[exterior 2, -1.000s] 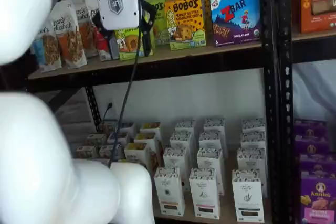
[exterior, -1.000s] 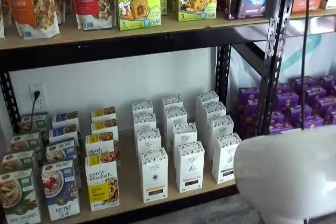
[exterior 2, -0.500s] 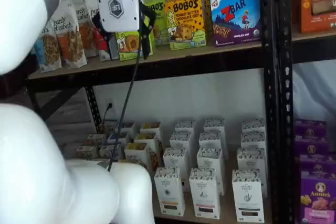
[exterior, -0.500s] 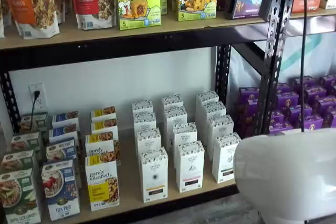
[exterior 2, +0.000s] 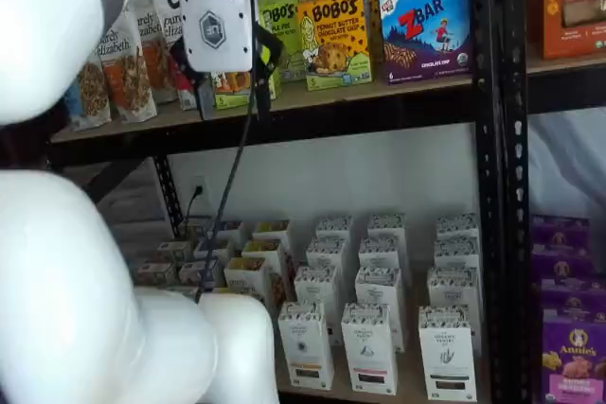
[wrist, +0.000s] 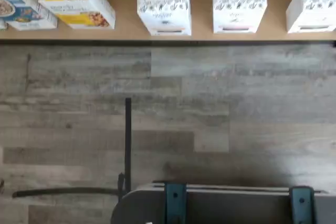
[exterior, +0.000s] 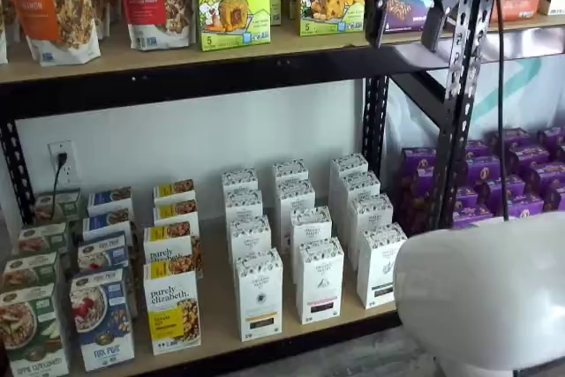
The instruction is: Pick up the white box with a yellow strip in the middle, on the bottom shelf, the fourth box from the left
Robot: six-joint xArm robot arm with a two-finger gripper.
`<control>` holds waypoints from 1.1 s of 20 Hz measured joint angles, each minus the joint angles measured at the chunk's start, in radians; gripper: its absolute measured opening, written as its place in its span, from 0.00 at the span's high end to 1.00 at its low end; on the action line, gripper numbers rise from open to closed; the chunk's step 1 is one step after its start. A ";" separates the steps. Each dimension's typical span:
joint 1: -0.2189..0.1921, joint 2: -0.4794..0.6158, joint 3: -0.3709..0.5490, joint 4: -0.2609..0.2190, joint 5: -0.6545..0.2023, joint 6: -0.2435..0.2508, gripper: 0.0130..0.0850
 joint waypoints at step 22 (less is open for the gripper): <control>0.204 0.072 0.251 -0.103 -0.260 0.168 0.00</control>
